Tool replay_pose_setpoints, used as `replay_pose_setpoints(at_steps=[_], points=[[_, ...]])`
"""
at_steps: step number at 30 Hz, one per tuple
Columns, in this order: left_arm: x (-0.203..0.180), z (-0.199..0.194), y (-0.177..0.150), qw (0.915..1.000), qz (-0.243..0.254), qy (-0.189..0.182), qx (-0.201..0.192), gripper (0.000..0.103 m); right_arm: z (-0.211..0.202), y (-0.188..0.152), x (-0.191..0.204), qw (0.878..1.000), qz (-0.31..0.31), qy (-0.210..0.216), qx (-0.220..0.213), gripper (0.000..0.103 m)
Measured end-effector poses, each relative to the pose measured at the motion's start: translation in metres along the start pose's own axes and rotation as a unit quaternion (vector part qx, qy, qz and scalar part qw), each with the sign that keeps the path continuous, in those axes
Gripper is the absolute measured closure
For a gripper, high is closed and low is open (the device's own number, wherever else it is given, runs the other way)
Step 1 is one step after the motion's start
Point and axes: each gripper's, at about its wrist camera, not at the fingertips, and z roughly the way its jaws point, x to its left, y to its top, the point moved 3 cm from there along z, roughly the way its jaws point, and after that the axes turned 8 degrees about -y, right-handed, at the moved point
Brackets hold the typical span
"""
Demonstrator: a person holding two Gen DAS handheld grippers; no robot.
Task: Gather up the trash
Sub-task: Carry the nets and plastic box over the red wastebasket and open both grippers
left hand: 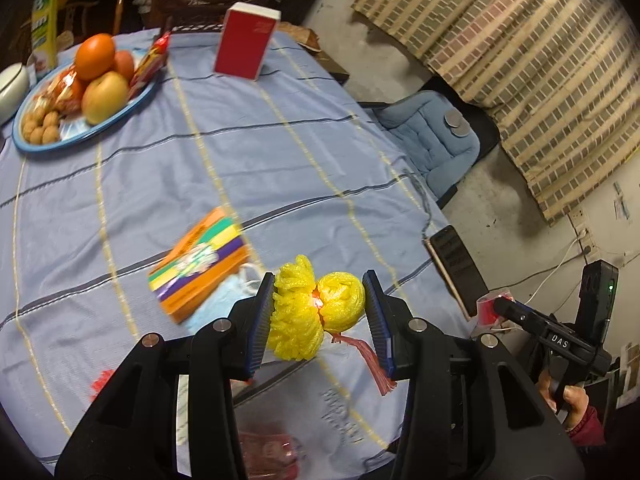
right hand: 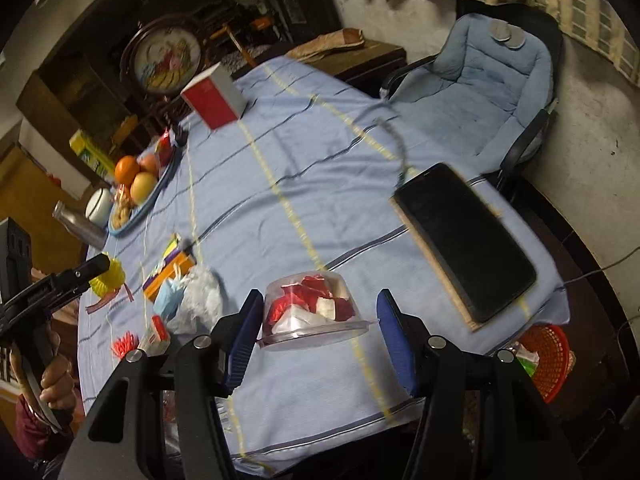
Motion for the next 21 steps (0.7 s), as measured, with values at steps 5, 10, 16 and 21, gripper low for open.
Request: replay_pose_setpoints(at_steps=[5,10,16,21], points=[[-0.028,0.013,0.006,0.9999,0.014,-0.001,0.003,0.059,-0.009,0.003,-0.039,0.999,0.03,0.002,-0.017,0.045],[-0.063,0.035,0.014,0.999,0.041,-0.01,0.014,0.059,-0.021,-0.004,-0.087,0.997,0.073,-0.008,-0.034,0.045],[-0.102,0.06,0.022,0.9967,0.068,-0.031,0.031,0.059,-0.034,-0.024,-0.148,0.989,0.135,-0.03,-0.048,0.045],[-0.134,0.081,0.025,0.9935,0.094,-0.043,0.048,0.059,-0.039,-0.046,-0.192,0.98,0.188,-0.045,-0.05,0.045]])
